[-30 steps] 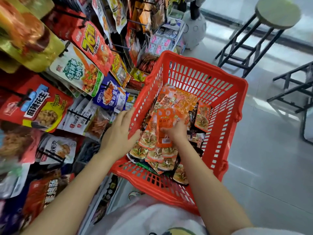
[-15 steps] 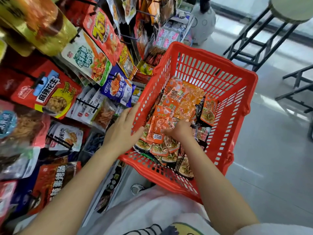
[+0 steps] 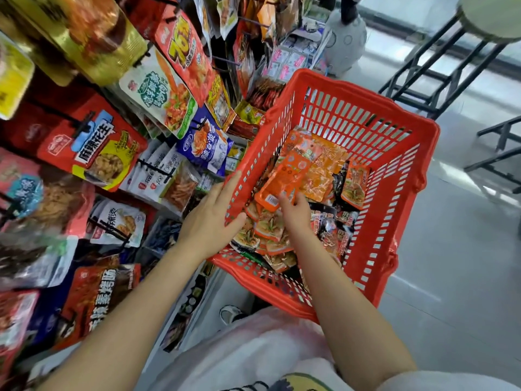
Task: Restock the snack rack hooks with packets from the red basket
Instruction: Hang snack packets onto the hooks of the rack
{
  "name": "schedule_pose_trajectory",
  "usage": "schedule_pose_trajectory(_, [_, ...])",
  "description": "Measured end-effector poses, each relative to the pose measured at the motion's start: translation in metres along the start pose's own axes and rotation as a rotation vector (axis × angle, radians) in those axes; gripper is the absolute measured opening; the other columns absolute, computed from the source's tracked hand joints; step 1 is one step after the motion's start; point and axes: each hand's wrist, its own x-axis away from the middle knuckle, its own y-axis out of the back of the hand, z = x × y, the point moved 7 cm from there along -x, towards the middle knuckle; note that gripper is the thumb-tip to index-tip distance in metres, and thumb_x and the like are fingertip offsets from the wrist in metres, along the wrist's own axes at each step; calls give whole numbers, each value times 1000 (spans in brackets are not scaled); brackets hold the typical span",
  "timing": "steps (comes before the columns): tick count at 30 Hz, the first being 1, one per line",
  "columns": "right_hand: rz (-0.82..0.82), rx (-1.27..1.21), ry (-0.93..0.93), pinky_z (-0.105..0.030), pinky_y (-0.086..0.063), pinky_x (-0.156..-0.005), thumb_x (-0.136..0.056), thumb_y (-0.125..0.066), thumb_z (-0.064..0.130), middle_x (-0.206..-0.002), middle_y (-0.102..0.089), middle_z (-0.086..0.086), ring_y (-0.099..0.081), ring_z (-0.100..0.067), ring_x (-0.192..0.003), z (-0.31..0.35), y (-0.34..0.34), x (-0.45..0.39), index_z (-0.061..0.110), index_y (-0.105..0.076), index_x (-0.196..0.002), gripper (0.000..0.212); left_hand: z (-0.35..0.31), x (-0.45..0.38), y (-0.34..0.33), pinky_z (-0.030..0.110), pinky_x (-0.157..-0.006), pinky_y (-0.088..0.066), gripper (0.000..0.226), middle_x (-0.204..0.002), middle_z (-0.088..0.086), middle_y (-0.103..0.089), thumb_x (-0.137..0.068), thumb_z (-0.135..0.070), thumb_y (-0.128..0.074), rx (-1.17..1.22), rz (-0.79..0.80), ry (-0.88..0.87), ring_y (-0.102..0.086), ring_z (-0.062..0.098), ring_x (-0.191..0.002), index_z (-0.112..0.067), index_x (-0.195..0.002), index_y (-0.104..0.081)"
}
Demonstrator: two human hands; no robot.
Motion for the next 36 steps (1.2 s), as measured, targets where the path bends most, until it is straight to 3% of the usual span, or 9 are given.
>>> schedule_pose_trajectory(3, [-12, -81, -55, -51, -32, -117, -102, -54, 43, -165, -22, -8, -28, -32, -149, 1, 4, -1, 16, -18, -159, 73, 2, -1, -1, 46, -96, -52, 81, -165, 2, -22, -100, -49, -49, -1, 0, -10, -35, 25, -145, -51, -155, 11])
schedule_pose_trajectory(6, [7, -27, -65, -58, -39, -110, -90, -66, 56, -160, -32, -11, -37, -37, -142, 4, -3, -1, 20, -21, -156, 88, 1, -2, -1, 40, -88, -53, 82, -164, 2, -25, -101, -46, -50, -1, -8, -13, -40, 24, -141, -48, -157, 9])
schedule_pose_trajectory(14, [-123, -35, -121, -45, -47, -92, -90, -71, 43, -146, -47, -20, -51, -38, -130, 15, -20, -17, 1, -11, -154, 97, 0, -2, -1, 40, -87, -53, 83, -165, -2, -23, -101, -44, -52, -7, -20, -4, -42, 22, -140, -46, -158, 7])
schedule_pose_trajectory(16, [-137, 1, -145, -41, -48, -81, -92, -70, 41, -135, -56, -20, -59, -37, -118, 13, -22, -18, -1, -21, -149, 87, -1, -1, -1, 40, -88, -52, 82, -165, -3, -22, -101, -44, -52, -3, -12, 2, -41, 22, -140, -47, -158, 7])
schedule_pose_trajectory(19, [-89, 158, -73, -41, -54, -86, -94, -66, 40, -125, -63, -15, -63, -34, -109, 14, -22, -22, 4, -50, -129, 53, -2, -2, 1, 42, -96, -49, 80, -166, -2, -19, -101, -47, -50, -10, 1, 15, -35, 22, -145, -47, -158, 6])
schedule_pose_trajectory(24, [-76, -32, 48, -30, -44, -78, -98, -64, 21, -118, -64, -7, -60, -21, -98, 29, 10, -28, 7, -54, -129, 35, -13, -27, 11, 40, -93, -49, 75, -165, -5, -20, -102, -49, -46, -59, -15, -10, -40, 21, -141, -40, -160, 1])
schedule_pose_trajectory(27, [-157, -101, 106, -37, -50, -91, -95, -67, 23, -121, -66, -5, -62, -23, -107, 42, 38, -35, 9, -55, -131, 40, -23, -50, 15, 41, -93, -51, 72, -163, -5, -24, -102, -50, -44, -91, -21, -34, -41, 20, -140, -37, -161, -5])
schedule_pose_trajectory(32, [-166, -165, 104, -34, -45, -86, -98, -62, 15, -121, -61, -2, -60, -24, -112, 66, 60, -59, 11, -51, -135, 39, -28, -65, 12, 40, -91, -48, 70, -160, -2, -32, -104, -46, -45, -110, -17, -27, -45, 22, -137, -34, -162, -8])
schedule_pose_trajectory(36, [-56, -60, 57, -44, -36, -112, -99, -62, 19, -157, -37, -9, -38, -31, -142, 75, 36, -76, 11, -26, -156, 68, -26, -66, 9, 36, -83, -48, 70, -155, 1, -39, -103, -42, -48, -70, -35, -32, -53, 24, -126, -33, -162, -10])
